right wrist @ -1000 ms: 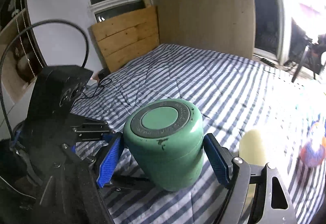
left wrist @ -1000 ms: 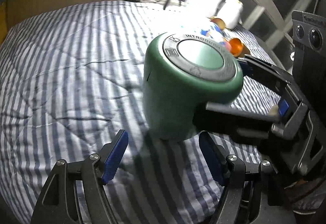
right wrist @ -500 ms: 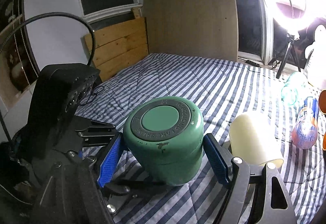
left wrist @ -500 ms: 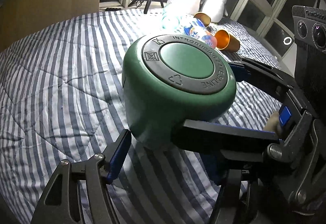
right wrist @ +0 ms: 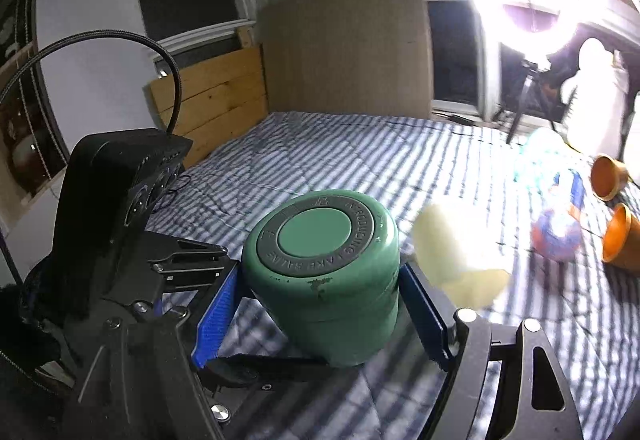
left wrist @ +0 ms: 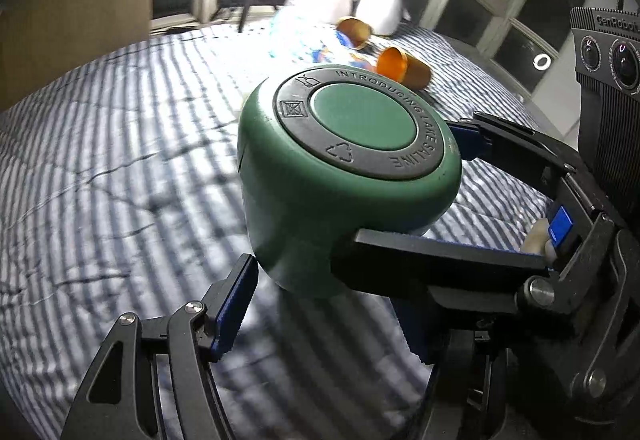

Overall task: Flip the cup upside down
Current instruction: 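Lower the green bottle upright onto the bed with the left tool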

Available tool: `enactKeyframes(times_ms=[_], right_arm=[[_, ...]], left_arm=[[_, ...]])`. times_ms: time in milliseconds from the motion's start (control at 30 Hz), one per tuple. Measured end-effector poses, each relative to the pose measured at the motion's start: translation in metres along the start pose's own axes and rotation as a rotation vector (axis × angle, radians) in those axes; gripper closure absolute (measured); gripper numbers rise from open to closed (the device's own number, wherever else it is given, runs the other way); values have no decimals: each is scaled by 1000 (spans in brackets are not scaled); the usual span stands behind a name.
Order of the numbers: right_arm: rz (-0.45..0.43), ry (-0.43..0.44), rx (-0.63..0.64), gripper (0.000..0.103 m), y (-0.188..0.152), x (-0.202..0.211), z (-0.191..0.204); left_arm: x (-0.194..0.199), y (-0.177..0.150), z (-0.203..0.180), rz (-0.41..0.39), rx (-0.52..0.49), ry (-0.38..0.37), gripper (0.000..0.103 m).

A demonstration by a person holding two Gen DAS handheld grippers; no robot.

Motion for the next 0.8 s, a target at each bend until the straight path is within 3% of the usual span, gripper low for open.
enactKeyframes(times_ms=[500, 800], right_arm=[[-93, -136, -56, 27, 15, 50, -91], [-119, -176, -125, 27, 27, 56, -158]], left_arm=[[-59, 72, -71, -26, -122, -63, 34], [-110, 120, -97, -22, -166, -68, 34]])
Point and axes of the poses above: each gripper's, at about its wrist camera, not at the fingertips, and x roughly against the way its jaws point, z to its left, y to its top, the point moved 9 cm from there along -x, roughly the way its jaws point, and after that the axes turned 13 degrees about -x, right-handed, at the moved point
